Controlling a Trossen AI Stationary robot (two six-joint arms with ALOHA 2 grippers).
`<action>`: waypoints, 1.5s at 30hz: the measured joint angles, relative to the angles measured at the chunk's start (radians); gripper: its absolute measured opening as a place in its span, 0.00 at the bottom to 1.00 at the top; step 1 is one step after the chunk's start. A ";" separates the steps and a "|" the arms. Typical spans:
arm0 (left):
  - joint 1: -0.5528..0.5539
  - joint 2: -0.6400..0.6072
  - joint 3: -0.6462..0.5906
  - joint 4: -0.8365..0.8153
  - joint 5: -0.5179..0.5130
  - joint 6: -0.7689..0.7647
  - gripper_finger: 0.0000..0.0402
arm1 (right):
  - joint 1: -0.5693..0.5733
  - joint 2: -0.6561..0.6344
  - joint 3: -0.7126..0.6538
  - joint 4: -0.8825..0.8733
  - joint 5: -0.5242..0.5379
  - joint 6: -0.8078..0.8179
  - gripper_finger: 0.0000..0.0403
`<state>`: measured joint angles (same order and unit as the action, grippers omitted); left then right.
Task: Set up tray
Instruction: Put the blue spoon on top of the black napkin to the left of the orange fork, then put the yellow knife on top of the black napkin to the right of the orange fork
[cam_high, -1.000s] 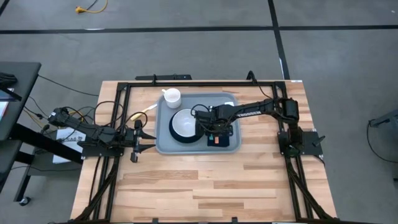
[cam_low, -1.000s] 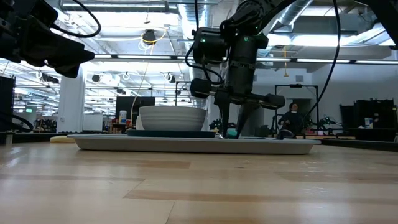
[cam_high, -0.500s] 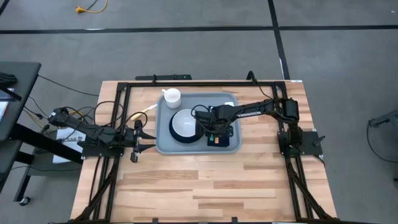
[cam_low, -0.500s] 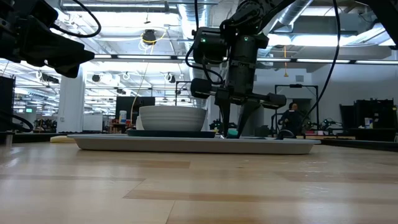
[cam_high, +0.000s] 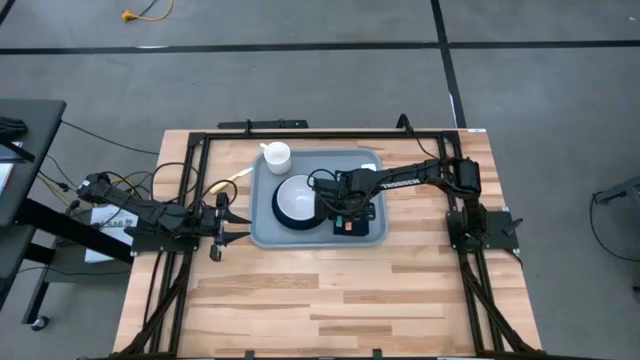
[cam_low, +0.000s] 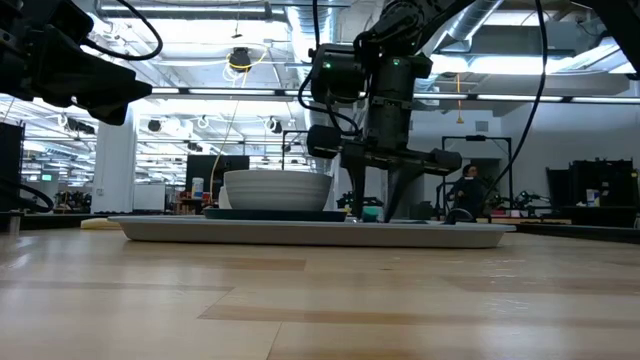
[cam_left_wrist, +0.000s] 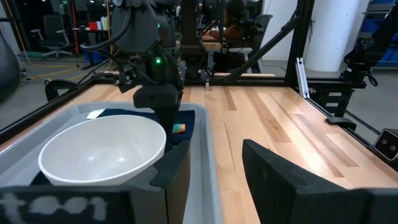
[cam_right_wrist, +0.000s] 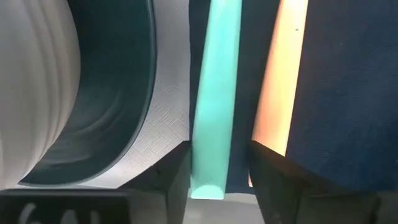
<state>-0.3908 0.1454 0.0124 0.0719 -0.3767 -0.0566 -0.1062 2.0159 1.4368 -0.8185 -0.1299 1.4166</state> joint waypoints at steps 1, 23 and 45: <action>0.000 0.000 0.000 0.000 0.000 0.000 0.34 | 0.000 0.000 0.000 0.000 0.000 0.000 0.38; 0.000 0.000 0.000 0.000 0.000 0.000 0.34 | 0.020 -0.089 -0.001 -0.090 0.054 -0.119 0.45; 0.000 0.000 0.000 0.000 0.000 0.000 0.34 | 0.388 -0.520 -0.110 -0.550 0.600 -0.444 0.32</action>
<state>-0.3912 0.1455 0.0124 0.0715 -0.3767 -0.0566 0.2818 1.4956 1.3268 -1.3685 0.4696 0.9724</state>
